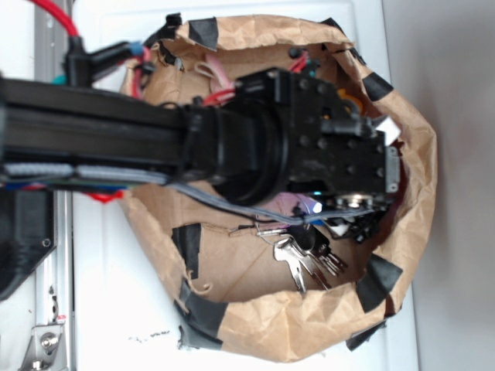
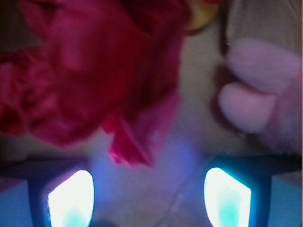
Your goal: Grab the silver keys.
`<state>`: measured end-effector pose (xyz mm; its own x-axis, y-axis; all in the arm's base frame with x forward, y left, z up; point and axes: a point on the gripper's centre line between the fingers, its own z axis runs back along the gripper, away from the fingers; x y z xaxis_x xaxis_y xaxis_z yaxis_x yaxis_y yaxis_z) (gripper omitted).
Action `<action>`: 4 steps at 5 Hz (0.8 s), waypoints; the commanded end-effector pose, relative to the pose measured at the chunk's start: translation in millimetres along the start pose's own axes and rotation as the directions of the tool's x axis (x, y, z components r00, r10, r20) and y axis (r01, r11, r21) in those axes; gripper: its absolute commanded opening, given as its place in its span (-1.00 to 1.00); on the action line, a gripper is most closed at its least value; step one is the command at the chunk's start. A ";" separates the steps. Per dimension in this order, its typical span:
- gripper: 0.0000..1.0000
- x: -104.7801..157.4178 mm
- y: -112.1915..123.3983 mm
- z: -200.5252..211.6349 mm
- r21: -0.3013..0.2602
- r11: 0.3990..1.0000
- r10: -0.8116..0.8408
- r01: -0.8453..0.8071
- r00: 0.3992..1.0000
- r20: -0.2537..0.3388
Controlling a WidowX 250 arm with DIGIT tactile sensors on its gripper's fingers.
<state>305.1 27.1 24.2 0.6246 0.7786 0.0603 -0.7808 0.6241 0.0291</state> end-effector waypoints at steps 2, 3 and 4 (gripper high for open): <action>1.00 2.2 0.4 13.4 -0.069 0.998 -0.013 0.015 0.999 0.031; 1.00 -4.3 9.1 21.4 -0.084 0.995 -0.059 0.060 0.998 0.008; 1.00 -10.5 25.4 37.4 -0.130 0.982 -0.139 0.136 0.990 -0.014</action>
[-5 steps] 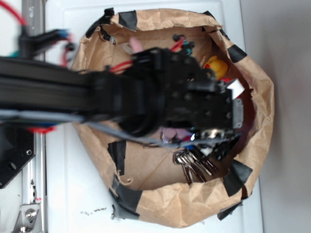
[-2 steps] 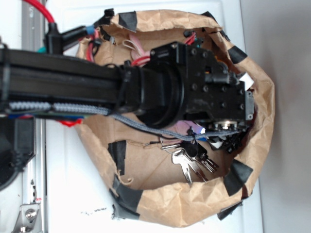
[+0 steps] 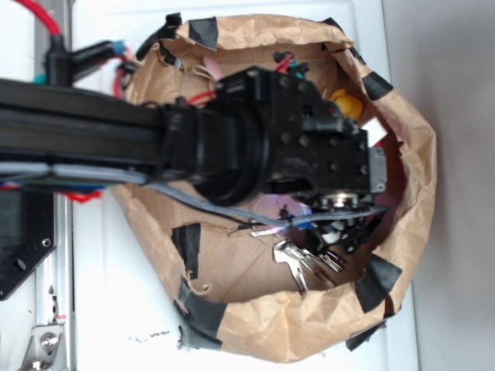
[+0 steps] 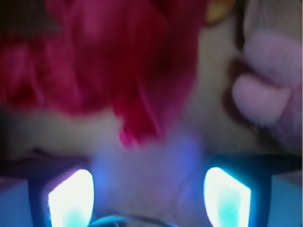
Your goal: Grab the silver keys.
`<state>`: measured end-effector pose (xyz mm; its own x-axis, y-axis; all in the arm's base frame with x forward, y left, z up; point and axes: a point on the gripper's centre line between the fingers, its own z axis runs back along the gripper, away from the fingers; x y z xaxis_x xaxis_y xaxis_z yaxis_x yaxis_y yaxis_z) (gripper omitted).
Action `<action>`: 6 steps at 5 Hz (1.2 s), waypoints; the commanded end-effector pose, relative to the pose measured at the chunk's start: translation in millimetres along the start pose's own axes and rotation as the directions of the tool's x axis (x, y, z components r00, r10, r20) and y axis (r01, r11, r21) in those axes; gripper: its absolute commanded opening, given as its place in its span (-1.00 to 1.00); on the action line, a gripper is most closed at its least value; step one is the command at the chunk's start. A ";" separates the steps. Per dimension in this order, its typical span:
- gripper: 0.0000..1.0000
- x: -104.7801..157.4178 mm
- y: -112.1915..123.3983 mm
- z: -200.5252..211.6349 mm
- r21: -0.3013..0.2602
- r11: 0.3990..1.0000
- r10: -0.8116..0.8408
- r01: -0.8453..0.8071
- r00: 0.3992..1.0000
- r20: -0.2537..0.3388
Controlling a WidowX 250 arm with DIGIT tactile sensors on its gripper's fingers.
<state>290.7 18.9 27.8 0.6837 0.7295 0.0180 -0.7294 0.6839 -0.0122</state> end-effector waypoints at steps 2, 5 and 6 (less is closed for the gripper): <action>1.00 -0.7 32.1 52.2 -0.149 0.984 -0.102 0.100 0.995 -0.004; 1.00 -9.9 32.8 36.4 -0.142 0.970 -0.194 0.199 0.980 0.050; 1.00 -12.7 29.7 29.3 -0.151 0.956 -0.243 0.251 0.968 0.067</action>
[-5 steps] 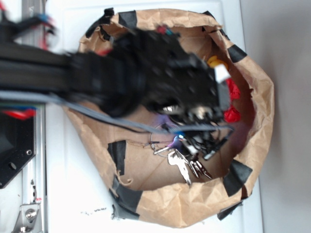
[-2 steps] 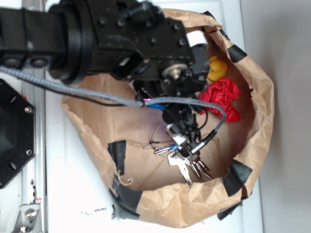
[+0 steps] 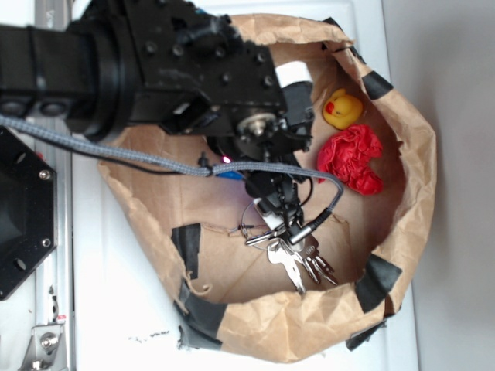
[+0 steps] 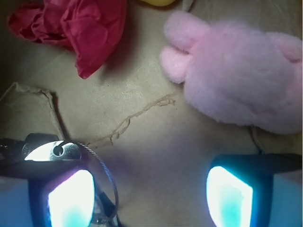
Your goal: Grab the silver keys.
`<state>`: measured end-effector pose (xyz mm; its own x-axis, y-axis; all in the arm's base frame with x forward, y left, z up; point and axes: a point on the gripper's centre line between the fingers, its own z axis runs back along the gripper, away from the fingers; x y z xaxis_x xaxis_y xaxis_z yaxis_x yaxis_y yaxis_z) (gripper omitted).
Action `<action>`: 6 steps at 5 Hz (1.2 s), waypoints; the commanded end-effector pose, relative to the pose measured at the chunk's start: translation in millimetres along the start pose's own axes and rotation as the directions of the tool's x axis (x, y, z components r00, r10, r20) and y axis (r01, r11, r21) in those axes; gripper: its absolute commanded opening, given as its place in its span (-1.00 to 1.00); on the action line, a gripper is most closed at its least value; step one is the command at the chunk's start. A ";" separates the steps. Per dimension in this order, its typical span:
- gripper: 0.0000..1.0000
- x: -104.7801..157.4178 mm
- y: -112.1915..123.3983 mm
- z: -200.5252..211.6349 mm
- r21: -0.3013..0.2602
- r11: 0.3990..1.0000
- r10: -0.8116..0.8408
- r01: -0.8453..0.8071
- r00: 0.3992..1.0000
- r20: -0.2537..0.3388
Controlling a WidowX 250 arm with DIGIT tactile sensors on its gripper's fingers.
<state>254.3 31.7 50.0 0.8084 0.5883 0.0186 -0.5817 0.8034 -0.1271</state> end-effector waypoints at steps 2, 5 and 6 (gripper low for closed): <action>1.00 -3.1 -13.7 -17.6 -0.016 0.993 -0.119 0.121 0.989 0.085; 1.00 -5.0 -16.6 -18.3 -0.012 0.994 -0.112 0.113 0.991 0.070; 0.65 -2.4 -17.1 -18.3 -0.010 0.995 -0.097 0.097 0.994 0.060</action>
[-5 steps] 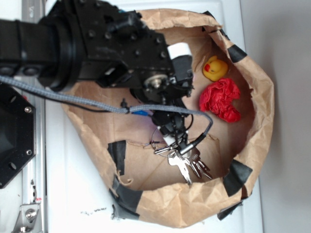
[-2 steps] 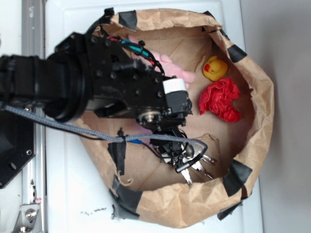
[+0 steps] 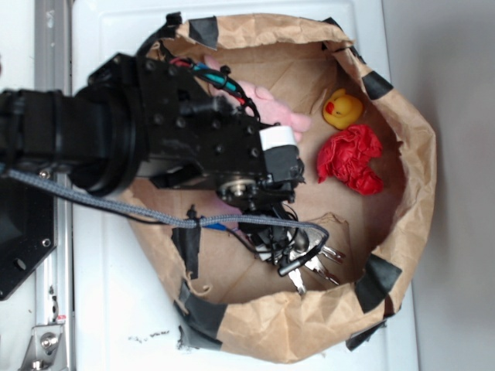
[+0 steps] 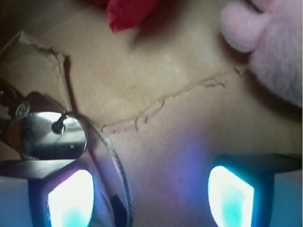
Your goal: Grab the silver keys.
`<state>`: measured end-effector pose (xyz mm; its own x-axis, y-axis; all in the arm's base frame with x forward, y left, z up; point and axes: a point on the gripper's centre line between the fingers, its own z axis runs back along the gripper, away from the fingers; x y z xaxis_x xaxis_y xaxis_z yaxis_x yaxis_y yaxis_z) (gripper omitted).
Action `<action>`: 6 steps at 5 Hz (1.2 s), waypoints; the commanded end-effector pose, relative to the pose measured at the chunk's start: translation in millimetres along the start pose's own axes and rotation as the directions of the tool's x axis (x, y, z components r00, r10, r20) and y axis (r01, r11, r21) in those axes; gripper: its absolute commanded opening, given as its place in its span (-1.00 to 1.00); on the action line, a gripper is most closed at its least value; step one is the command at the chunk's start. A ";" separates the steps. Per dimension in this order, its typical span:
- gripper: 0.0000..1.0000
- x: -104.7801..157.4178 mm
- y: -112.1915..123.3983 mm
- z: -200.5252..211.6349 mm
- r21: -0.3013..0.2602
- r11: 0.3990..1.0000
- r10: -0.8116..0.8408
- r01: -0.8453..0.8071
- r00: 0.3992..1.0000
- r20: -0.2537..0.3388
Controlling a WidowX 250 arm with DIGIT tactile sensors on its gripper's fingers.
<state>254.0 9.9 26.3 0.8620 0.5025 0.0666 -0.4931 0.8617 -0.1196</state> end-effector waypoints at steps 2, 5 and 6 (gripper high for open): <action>-1.00 15.4 -2.0 7.1 -0.014 0.999 0.031 -0.031 0.999 0.022; -1.00 25.1 -0.6 19.3 -0.033 0.998 0.045 -0.045 0.999 0.013; -1.00 26.7 -0.8 22.3 -0.036 0.998 0.049 -0.049 0.999 0.014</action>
<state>263.7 12.7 34.9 0.8497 0.5272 0.0133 -0.5213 0.8435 -0.1296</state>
